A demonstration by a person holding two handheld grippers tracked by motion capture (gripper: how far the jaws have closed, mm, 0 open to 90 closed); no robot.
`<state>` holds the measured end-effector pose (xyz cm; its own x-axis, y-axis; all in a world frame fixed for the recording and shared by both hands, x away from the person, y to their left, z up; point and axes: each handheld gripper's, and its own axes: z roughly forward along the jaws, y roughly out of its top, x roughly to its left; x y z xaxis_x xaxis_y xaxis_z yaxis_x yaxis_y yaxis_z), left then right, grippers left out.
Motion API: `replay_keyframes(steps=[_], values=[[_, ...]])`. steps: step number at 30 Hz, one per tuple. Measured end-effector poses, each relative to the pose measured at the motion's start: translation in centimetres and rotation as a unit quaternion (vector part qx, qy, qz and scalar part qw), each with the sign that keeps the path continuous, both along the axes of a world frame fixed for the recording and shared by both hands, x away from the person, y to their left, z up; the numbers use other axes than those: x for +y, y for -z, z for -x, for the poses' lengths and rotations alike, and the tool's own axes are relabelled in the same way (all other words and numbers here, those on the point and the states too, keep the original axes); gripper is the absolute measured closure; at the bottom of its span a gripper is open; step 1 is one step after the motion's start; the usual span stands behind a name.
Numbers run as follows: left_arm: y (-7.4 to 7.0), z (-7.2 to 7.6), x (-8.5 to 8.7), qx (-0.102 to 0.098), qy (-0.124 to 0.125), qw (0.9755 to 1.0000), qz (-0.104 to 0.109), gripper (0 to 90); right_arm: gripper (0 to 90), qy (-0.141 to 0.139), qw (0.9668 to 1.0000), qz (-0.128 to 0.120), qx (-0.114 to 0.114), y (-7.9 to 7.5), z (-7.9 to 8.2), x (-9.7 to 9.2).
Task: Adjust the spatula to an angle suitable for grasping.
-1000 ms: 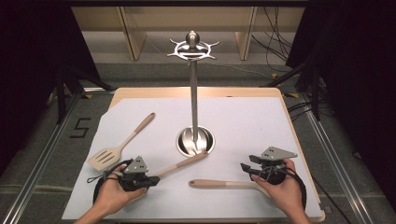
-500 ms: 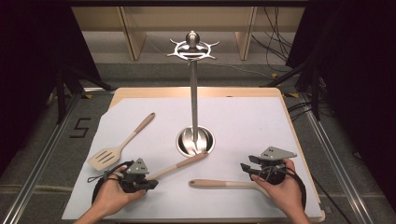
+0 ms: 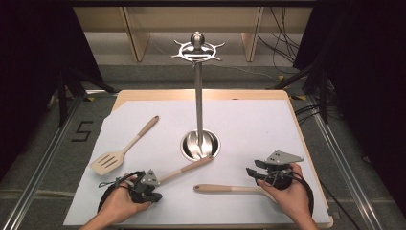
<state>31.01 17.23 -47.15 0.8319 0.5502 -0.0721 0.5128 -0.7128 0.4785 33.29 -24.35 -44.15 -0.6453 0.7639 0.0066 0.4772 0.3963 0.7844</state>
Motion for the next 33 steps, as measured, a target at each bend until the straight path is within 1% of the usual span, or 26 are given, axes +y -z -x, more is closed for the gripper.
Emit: replay_keyframes(steps=[1, 2, 4, 6, 7, 8, 9, 11, 12, 14, 15, 16, 18, 19, 20, 21, 22, 24, 25, 26, 27, 28, 29, 30, 31, 33], values=[[0.1, 0.0, 0.1, 0.002, -0.003, 1.0, 0.0, 89.2, 54.6, 0.0, 1.0, 0.0, 0.0, 0.0, 0.0, 0.0], [0.0, -0.1, 0.1, 0.005, -0.004, 1.0, 0.0, 89.2, 54.6, 0.005, 0.9999, -0.007, 0.01, 0.0, 0.1, 0.1], [0.0, -0.2, 0.2, 0.006, -0.008, 0.9999, -0.002, 89.3, 54.6, -0.001, 1.0, -0.006, 0.005, 0.0, 0.0, 0.0], [-0.1, -0.1, 0.3, 0.0, -0.01, 0.9998, -0.016, 89.3, 54.6, 0.0, 1.0, -0.005, 0.006, 0.0, 0.0, 0.1], [-0.2, -0.2, 0.5, -0.009, -0.01, 0.9994, -0.031, 89.4, 54.7, 0.001, 1.0, -0.001, 0.002, 0.0, 0.0, 0.0], [-0.2, -0.2, 0.6, -0.01, -0.012, 0.9993, -0.033, 89.4, 54.6, 0.001, 1.0, -0.002, 0.003, 0.0, 0.0, 0.0], [-0.2, -0.2, 0.8, -0.004, -0.013, 0.9993, -0.034, 89.5, 54.6, 0.0, 0.9999, -0.009, 0.012, 0.0, 0.0, 0.1], [-0.2, -0.2, 1.0, 0.0, -0.021, 0.9992, -0.034, 89.4, 54.7, -0.003, 1.0, -0.008, 0.005, 0.1, 0.0, 0.0], [-0.3, -0.3, 1.1, 0.001, -0.016, 0.999, -0.041, 89.5, 54.7, 0.011, 0.9998, -0.012, 0.011, 0.0, 0.2, 0.1], [-0.3, -0.3, 1.3, 0.006, -0.019, 0.999, -0.04, 89.5, 54.7, 0.011, 0.9996, -0.015, 0.021, 0.0, 0.3, 0.1], [-0.4, -0.4, 1.5, 0.012, -0.015, 0.9988, -0.046, 89.5, 54.7, 0.009, 0.9997, -0.012, 0.019, 0.0, 0.2, 0.1], [-0.4, -0.4, 1.6, 0.01, -0.018, 0.9986, -0.048, 89.4, 54.7, 0.01, 0.9997, -0.013, 0.019, 0.0, 0.2, 0.1], [-0.8, -0.4, 1.6, 0.014, -0.01, 0.9984, -0.054, 89.2, 54.7, 0.009, 0.9997, -0.011, 0.018, 0.0, 0.2, 0.0], [-1.1, -0.3, 1.5, 0.005, -0.014, 0.999, -0.042, 88.1, 54.7, 0.011, 0.9995, -0.018, 0.022, 0.0, 0.2, 0.1], [-1.5, -0.4, 1.3, 0.0, -0.008, 0.9996, -0.027, 84.8, 54.8, 0.006, 0.9998, -0.013, 0.013, 0.1, 0.0, 0.1], [-2.1, -0.4, 0.9, -0.014, 0.003, 0.9997, -0.018, 81.2, 54.7, 0.002, 1.0, -0.007, 0.006, 0.0, -0.1, 0.0], [-2.5, -0.6, 0.7, -0.028, 0.011, 0.9993, -0.021, 76.1, 54.7, 0.013, 0.9997, -0.013, 0.013, 0.0, 0.0, 0.1], [-2.9, -1.4, -0.1, -0.059, 0.025, 0.9978, -0.021, 66.6, 54.7, 0.011, 0.9997, -0.013, 0.016, 0.0, -0.1, 0.0], [-3.0, -1.8, -0.5, -0.066, 0.04, 0.9966, -0.027, 63.2, 54.7, 0.01, 0.9998, -0.011, 0.014, -0.1, -0.1, 0.0], [-3.0, -2.6, -1.1, -0.059, 0.062, 0.9954, -0.045, 59.0, 54.7, 0.012, 0.9998, -0.013, 0.012, 0.0, -0.1, 0.0], [-2.9, -3.0, -1.4, -0.056, 0.074, 0.9942, -0.053, 54.7, 54.7, 0.012, 0.9998, -0.012, 0.01, -0.1, -0.1, 0.0], [-2.8, -3.3, -1.8, -0.057, 0.077, 0.9941, -0.052, 53.6, 54.7, 0.014, 0.9996, -0.016, 0.017, -0.1, 0.0, 0.0], [-2.7, -3.6, -2.3, -0.056, 0.088, 0.9928, -0.059, 52.2, 54.7, 0.015, 0.9996, -0.017, 0.017, -0.1, 0.0, 0.1], [-2.7, -4.1, -2.8, -0.05, 0.099, 0.9917, -0.066, 50.8, 54.7, 0.013, 0.9998, -0.014, 0.007, -0.1, -0.1, 0.0], [-2.5, -4.3, -3.3, -0.041, 0.1, 0.992, -0.065, 49.7, 54.7, 0.015, 0.9997, -0.015, 0.011, -0.1, 0.0, 0.0], [-2.4, -5.0, -3.9, -0.022, 0.118, 0.9895, -0.081, 46.5, 54.7, 0.013, 0.9997, -0.015, 0.011, -0.1, -0.1, 0.0]])
